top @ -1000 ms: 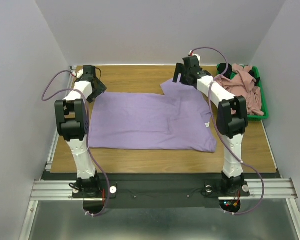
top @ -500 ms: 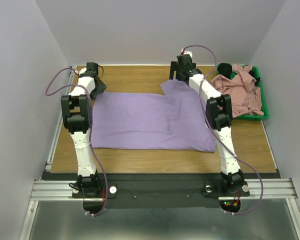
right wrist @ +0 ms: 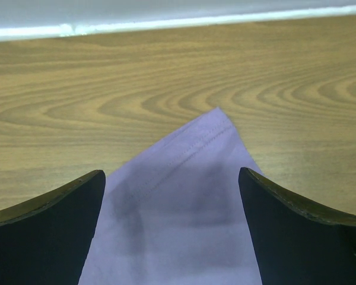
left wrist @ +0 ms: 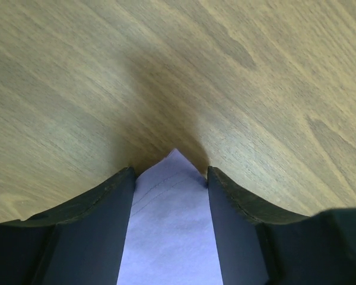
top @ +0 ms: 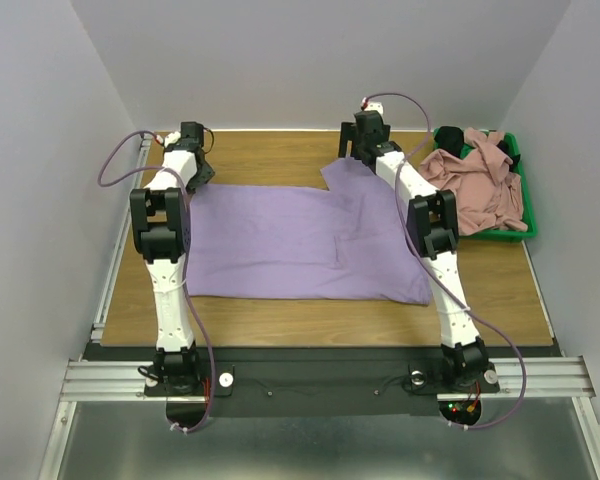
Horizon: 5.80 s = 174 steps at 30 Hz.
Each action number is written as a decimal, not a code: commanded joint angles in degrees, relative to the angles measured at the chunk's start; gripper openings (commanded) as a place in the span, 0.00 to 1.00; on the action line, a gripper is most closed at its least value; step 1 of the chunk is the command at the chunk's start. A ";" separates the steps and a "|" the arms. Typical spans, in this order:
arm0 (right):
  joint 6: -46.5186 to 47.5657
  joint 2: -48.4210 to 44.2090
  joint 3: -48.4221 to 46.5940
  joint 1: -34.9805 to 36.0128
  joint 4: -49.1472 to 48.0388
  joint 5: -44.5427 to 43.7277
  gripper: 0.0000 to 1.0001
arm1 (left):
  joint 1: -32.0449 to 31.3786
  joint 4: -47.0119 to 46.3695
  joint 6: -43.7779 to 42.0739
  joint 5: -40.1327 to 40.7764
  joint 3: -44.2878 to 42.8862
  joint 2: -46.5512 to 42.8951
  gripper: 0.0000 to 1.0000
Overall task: Fold and stack the t-shirts
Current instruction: Fold the tshirt
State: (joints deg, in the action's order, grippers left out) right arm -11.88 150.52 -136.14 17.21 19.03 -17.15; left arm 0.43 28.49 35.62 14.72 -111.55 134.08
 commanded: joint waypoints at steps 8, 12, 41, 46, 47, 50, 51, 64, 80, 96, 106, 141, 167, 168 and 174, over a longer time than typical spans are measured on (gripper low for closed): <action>2.21 7.77 -7.39 -0.51 -13.04 0.01 1.00 | -0.25 4.47 -0.63 2.68 -2.98 1.80 0.20; 1.77 9.44 -6.95 -0.95 -13.49 -1.66 1.00 | -0.34 4.12 -1.16 1.46 -2.54 1.36 0.00; 4.06 -10.67 14.57 -0.08 -14.37 2.82 0.00 | -2.01 -7.13 -4.41 -3.21 13.10 -12.52 0.00; 4.06 -22.34 31.06 0.54 -18.50 2.99 0.00 | -2.10 -10.02 -4.50 -3.73 19.59 -17.36 0.00; 3.88 -23.94 33.37 0.63 -20.07 3.00 0.00 | -2.10 -10.47 -4.68 -3.73 20.40 -17.97 0.00; 3.09 -30.78 40.66 0.81 -22.71 3.26 0.00 | -2.10 -11.17 -4.85 -3.82 22.94 -19.82 0.00; 2.48 -32.99 45.91 0.81 -24.72 3.43 0.00 | -2.10 -11.44 -4.94 -4.08 23.65 -20.78 0.00; -0.95 -54.61 72.32 1.60 -30.63 6.43 0.00 | -2.01 -12.85 -5.47 -0.06 32.44 -28.61 0.00; -7.54 -77.30 89.11 1.60 -22.46 7.21 0.00 | -2.01 -12.32 -5.12 2.77 40.70 -36.69 0.00; -10.79 -87.93 93.86 1.60 -11.12 9.50 0.00 | -1.57 -10.04 -3.97 4.70 42.29 -39.77 0.00; -12.29 -91.28 93.77 1.60 -5.67 10.73 0.01 | -1.57 -9.68 -3.89 4.53 43.86 -43.02 0.00; -21.52 -91.99 91.92 1.68 8.50 16.57 1.00 | -1.65 -13.81 0.68 -4.43 56.61 -54.89 0.98; -18.53 -61.14 83.40 23.57 0.84 3.61 0.50 | -3.41 -17.16 1.56 -7.69 66.28 -58.58 0.98; -18.53 -60.70 83.31 23.66 1.01 3.70 0.49 | -3.41 -17.07 1.56 -7.43 66.37 -58.84 0.98; -18.88 -60.52 84.45 23.57 1.36 5.02 0.43 | -3.41 -16.80 1.56 -7.34 66.37 -58.85 0.98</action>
State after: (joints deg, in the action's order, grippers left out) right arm -31.07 90.70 -51.16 40.25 21.85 -11.46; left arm -2.90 11.05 36.95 6.11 -45.67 76.62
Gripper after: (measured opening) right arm 0.445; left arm 0.985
